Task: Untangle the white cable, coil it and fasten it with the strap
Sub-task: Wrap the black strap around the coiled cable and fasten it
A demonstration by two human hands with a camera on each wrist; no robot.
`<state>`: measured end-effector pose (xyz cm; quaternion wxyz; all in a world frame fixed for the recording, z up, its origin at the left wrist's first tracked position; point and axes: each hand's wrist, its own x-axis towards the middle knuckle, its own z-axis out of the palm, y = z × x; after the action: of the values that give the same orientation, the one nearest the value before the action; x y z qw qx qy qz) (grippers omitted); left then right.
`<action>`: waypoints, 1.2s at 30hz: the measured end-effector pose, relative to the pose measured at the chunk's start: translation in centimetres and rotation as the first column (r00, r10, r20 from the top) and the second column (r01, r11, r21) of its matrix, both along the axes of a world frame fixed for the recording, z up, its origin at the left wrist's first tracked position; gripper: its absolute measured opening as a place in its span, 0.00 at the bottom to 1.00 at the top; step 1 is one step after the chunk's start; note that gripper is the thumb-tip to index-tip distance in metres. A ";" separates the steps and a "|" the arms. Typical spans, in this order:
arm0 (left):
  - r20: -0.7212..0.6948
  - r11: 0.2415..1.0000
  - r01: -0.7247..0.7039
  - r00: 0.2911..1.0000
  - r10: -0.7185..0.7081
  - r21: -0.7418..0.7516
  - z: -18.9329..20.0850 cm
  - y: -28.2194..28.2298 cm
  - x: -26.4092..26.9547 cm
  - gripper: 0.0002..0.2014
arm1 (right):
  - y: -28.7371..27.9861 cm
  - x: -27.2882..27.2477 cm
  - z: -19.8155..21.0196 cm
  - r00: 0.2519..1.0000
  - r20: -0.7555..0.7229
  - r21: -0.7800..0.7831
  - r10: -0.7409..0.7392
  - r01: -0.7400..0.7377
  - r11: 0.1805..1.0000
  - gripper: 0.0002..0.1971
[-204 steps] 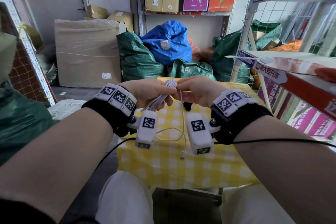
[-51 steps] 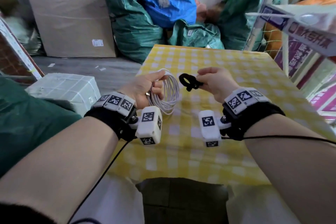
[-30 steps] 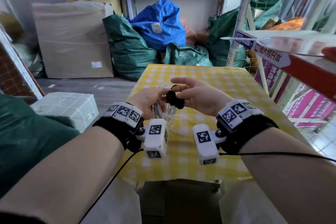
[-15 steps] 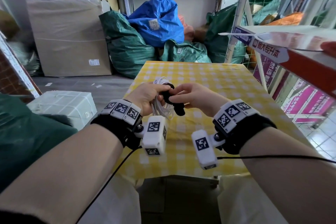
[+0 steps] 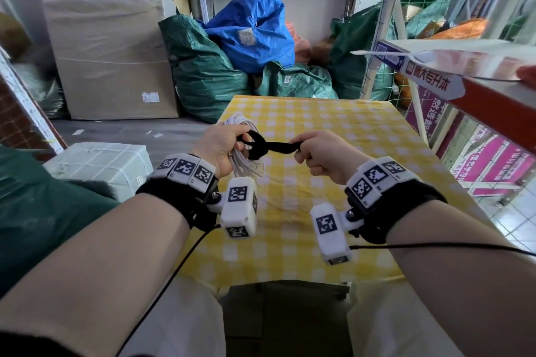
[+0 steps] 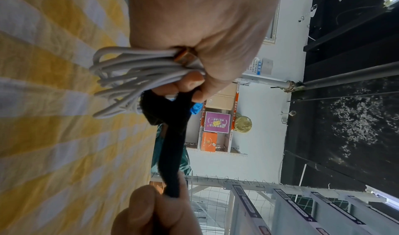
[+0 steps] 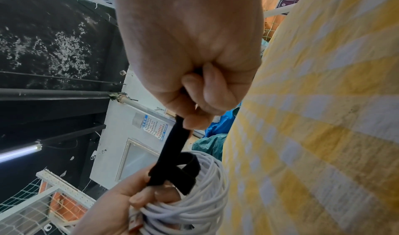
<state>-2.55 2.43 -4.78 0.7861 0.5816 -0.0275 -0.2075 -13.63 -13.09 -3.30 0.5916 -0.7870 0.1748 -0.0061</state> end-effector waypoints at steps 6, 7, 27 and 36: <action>-0.017 1.000 0.009 1.000 -0.009 -0.006 0.1 0.8 0.3 0.09 | 0.3 0.3 -0.1 0.988 0.047 -0.034 0.146 -0.145 0.989 0.11; -0.016 0.999 0.026 1.000 -0.026 -0.022 0.2 0.9 0.1 0.10 | 0.4 0.3 -0.1 0.985 0.049 -0.069 0.168 -0.164 0.984 0.09; 0.033 0.960 0.279 0.960 -0.279 0.005 0.6 0.5 -1.3 0.03 | 2.5 1.6 -0.6 0.985 0.038 -0.254 0.171 -0.156 0.954 0.07; 0.092 0.971 0.159 0.980 -0.177 0.178 0.0 0.2 -1.2 0.06 | 2.7 1.1 0.3 0.983 0.181 0.040 -0.010 0.003 0.999 0.04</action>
<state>-3.74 2.62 -4.77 0.7106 0.6524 -0.1012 -0.2435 -12.52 -10.42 -2.95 0.6206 -0.7707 0.1228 -0.0761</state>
